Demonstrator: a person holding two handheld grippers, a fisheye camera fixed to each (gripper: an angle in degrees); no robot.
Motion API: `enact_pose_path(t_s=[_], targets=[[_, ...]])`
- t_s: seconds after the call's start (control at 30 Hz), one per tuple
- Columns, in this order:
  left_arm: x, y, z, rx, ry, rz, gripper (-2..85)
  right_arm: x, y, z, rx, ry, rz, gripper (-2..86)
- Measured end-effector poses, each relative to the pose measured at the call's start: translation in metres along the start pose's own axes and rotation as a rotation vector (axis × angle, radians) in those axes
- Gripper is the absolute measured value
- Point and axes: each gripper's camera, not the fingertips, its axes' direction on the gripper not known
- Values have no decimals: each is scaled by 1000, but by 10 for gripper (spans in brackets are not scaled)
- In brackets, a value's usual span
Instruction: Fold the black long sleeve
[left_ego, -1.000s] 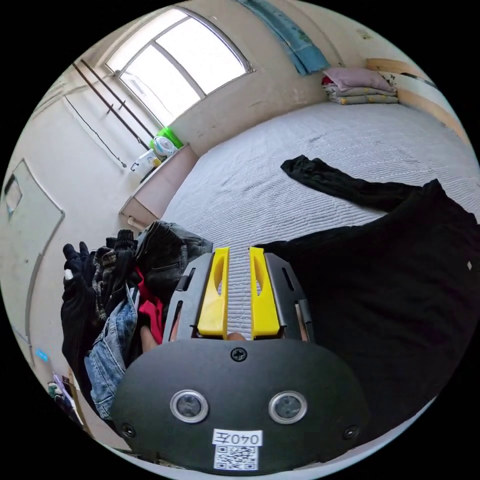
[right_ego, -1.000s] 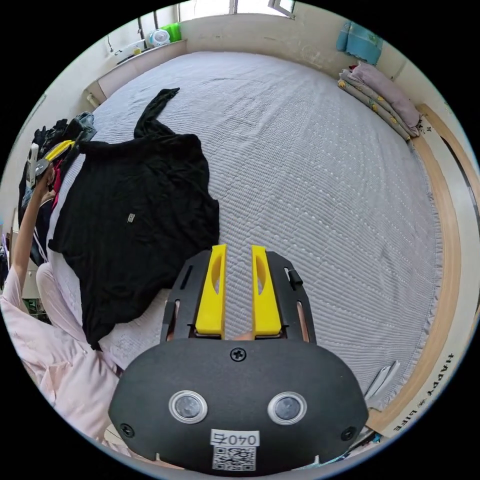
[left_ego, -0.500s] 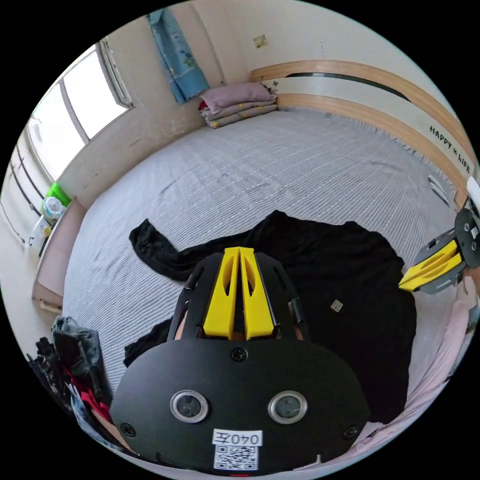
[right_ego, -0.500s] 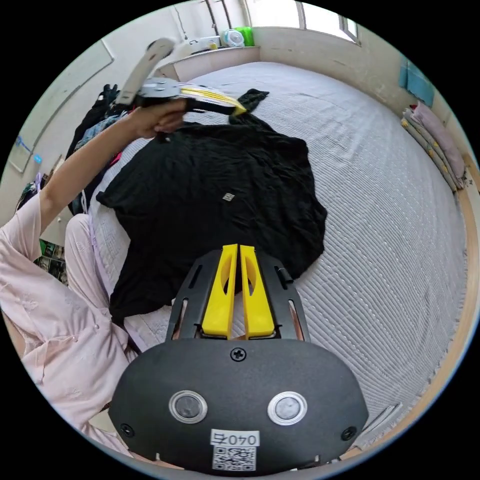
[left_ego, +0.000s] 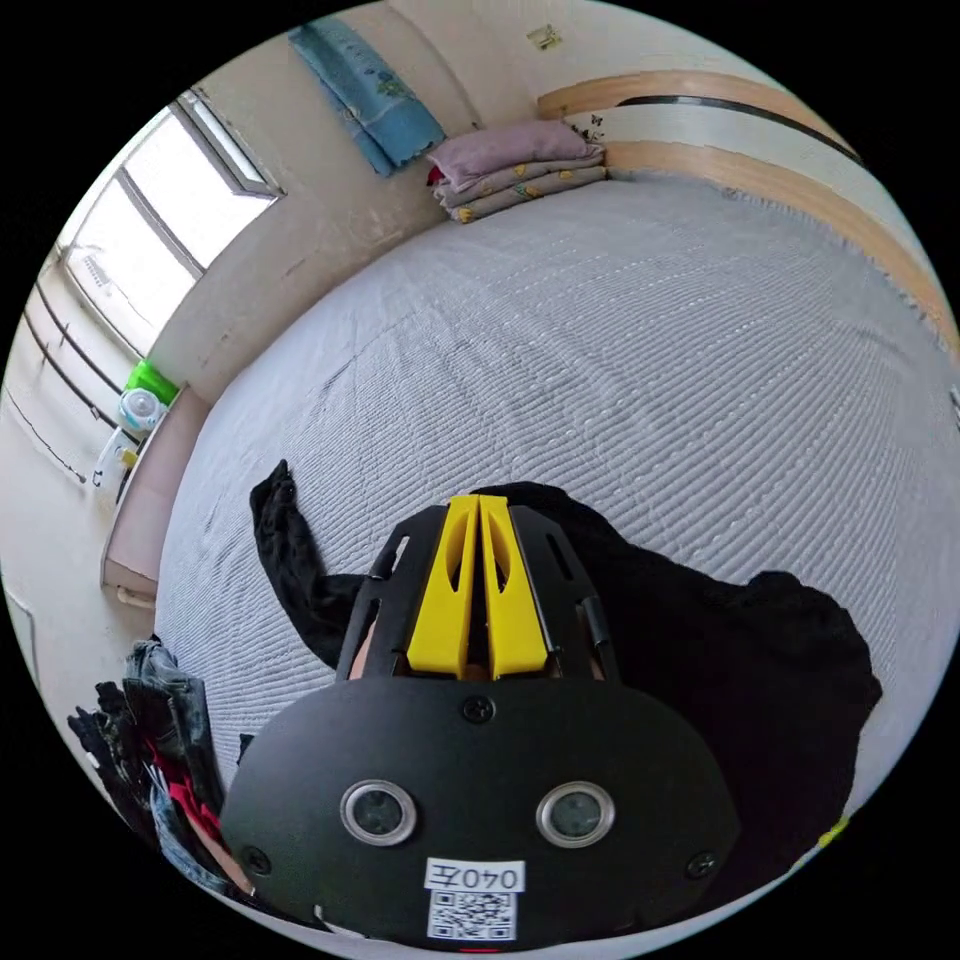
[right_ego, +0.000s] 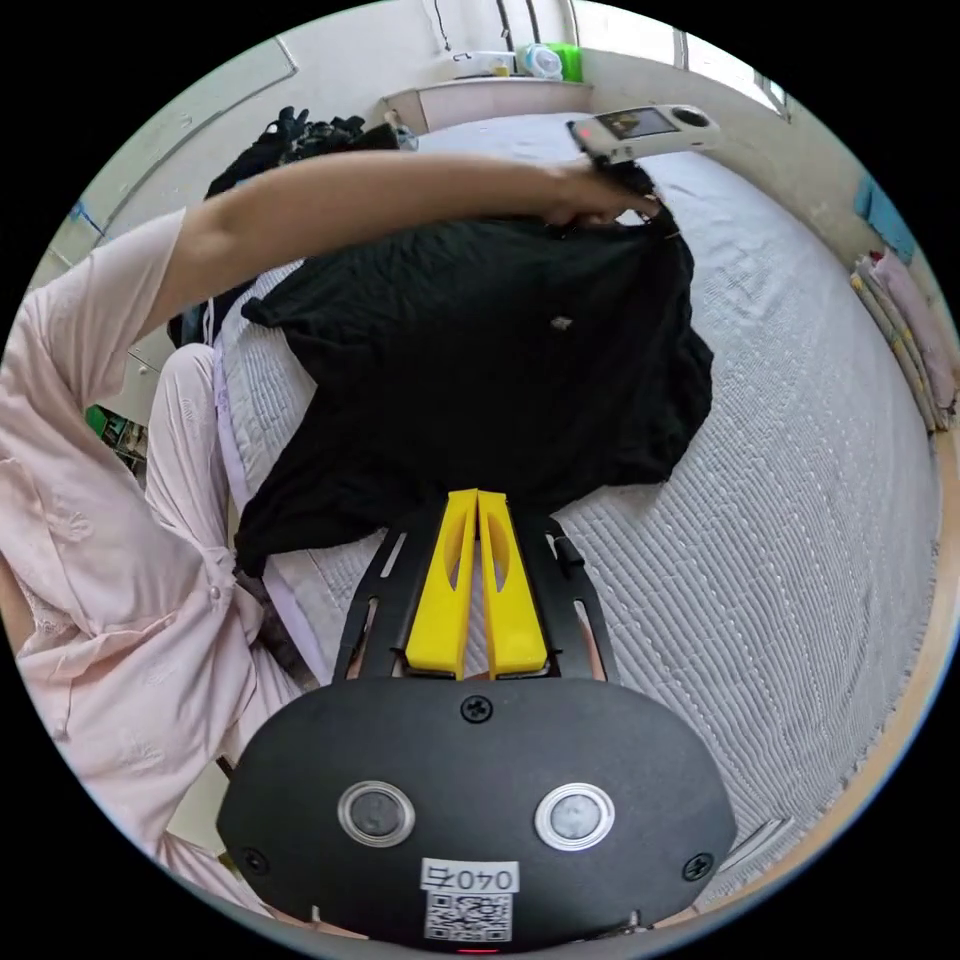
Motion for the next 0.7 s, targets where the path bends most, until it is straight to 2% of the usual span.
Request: enact_pose_path(t_s=[0.1,0.23,0.37,0.47,0.53,0.57,0.6,0.7], targets=[[-9,66,-72,49,120,31,-9,-32,2,-15,71,-83,-43,-10],[5,173,-147,-14,260,128,-9,-99,-1,7,44,-88,-153,-10],[10,278,-194,-103,192,88,-9,-145,9,34,-39,-73,-183,-10],[-2,333,-188,-292,235,13,-9,-165,27,51,-193,-68,-192,-10],[-21,355,-202,-262,223,-86,-9,-177,43,57,-269,-47,-209,-10],[-36,365,-219,-237,134,-185,-9,-183,48,52,-291,-24,-209,-10],[-48,376,-245,-140,81,-235,-9,-186,50,49,-303,-13,-211,-10],[-62,396,-275,-124,74,-259,-9,-194,47,23,-212,33,-200,-10]])
